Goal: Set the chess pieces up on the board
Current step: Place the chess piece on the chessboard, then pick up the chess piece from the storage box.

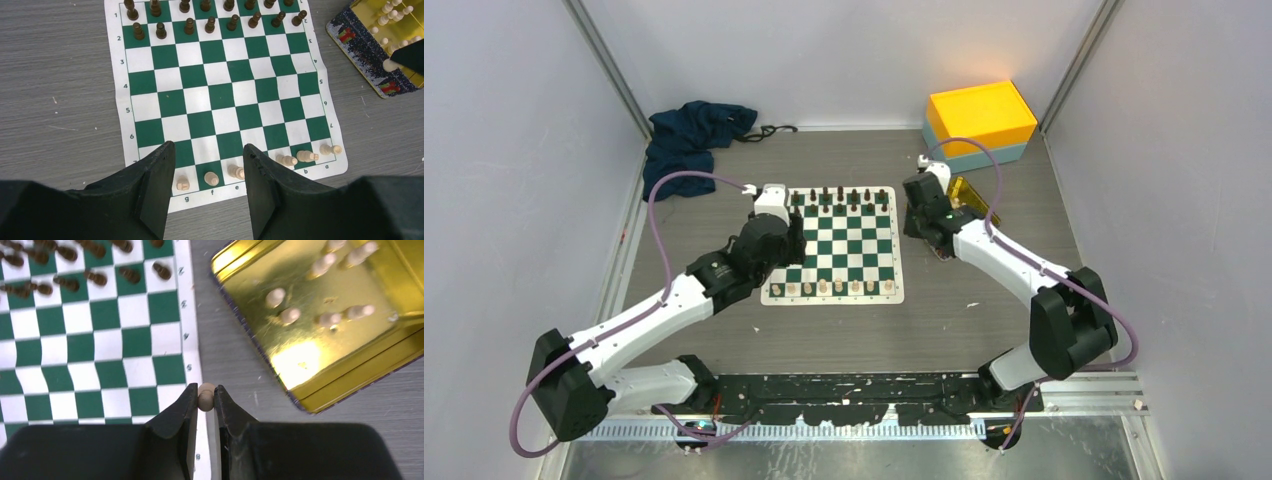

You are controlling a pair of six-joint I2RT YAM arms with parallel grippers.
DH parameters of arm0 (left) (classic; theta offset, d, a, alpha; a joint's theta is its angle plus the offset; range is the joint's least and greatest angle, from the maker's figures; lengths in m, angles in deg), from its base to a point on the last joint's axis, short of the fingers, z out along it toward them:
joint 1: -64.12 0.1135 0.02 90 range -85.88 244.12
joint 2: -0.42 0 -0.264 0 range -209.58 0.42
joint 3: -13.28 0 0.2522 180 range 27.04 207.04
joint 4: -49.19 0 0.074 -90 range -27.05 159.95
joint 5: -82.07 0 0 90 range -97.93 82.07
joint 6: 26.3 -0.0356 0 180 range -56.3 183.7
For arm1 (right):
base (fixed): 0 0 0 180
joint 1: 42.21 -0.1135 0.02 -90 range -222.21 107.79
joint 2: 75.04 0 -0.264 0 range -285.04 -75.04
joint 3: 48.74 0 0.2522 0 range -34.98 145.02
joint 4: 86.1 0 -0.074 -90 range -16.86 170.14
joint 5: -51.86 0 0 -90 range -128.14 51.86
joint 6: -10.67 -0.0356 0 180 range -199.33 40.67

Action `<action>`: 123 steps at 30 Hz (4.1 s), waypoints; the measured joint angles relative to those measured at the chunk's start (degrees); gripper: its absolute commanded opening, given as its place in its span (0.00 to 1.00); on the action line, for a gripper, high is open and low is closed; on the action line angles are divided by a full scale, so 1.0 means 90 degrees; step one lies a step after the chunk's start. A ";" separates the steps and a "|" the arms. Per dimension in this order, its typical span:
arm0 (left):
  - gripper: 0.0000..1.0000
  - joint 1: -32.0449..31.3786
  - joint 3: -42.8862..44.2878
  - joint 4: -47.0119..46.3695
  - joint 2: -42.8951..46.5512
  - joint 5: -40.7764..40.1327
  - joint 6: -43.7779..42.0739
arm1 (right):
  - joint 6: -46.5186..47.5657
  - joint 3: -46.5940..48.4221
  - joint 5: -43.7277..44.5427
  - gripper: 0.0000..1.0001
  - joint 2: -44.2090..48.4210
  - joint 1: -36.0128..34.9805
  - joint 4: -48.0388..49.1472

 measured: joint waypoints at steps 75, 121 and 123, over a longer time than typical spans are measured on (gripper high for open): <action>0.54 0.0000 -0.0160 0.0117 0.0100 0.0000 0.0112 | -0.0393 -0.1158 0.0748 0.29 -0.0950 -0.2030 0.1030; 0.76 0.0000 -0.0066 0.0066 -0.0391 0.0000 0.0078 | 0.0279 0.1292 0.0916 0.43 -0.1061 0.1163 -0.0102; 0.77 0.0000 -0.0044 0.0066 -0.0454 0.0000 0.0066 | 0.0277 0.1292 0.0814 0.43 -0.1239 0.1331 -0.0097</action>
